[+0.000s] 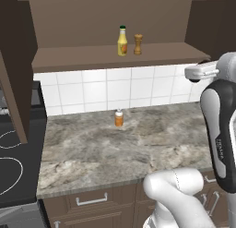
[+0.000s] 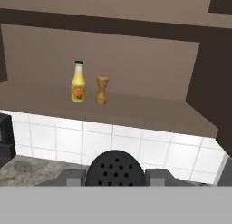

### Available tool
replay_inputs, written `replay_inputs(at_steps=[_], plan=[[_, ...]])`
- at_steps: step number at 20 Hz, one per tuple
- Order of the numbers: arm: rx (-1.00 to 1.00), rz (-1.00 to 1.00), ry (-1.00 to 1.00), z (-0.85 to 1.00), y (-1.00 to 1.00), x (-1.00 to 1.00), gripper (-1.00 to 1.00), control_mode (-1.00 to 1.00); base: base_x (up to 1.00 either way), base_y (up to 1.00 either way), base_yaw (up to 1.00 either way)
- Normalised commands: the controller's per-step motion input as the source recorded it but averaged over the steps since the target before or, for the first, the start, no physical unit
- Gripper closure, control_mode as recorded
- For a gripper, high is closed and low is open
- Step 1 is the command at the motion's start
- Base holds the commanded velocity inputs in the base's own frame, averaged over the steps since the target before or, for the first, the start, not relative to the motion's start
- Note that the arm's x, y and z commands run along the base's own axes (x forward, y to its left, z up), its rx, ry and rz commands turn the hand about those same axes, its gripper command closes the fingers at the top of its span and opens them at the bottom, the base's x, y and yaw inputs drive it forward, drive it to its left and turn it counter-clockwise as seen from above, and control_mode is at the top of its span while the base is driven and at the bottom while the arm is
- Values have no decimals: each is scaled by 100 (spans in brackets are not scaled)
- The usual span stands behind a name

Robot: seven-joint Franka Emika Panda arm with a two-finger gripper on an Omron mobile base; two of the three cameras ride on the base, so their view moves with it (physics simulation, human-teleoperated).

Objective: There are various items on the counter. Only move the condiments/shakers into the cabinet.

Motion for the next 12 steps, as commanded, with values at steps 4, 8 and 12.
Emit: replay_inputs(at_steps=[4, 8, 12], plan=[[3, -4, 0, 56, -12, 15, 100, -100, 0, 0, 0], [0, -1, 0, 45, -1, 26, 100, -100, 0, 0, 0], [0, 0, 2, 8, -2, 56, 100, -100, 0, 0, 0]])
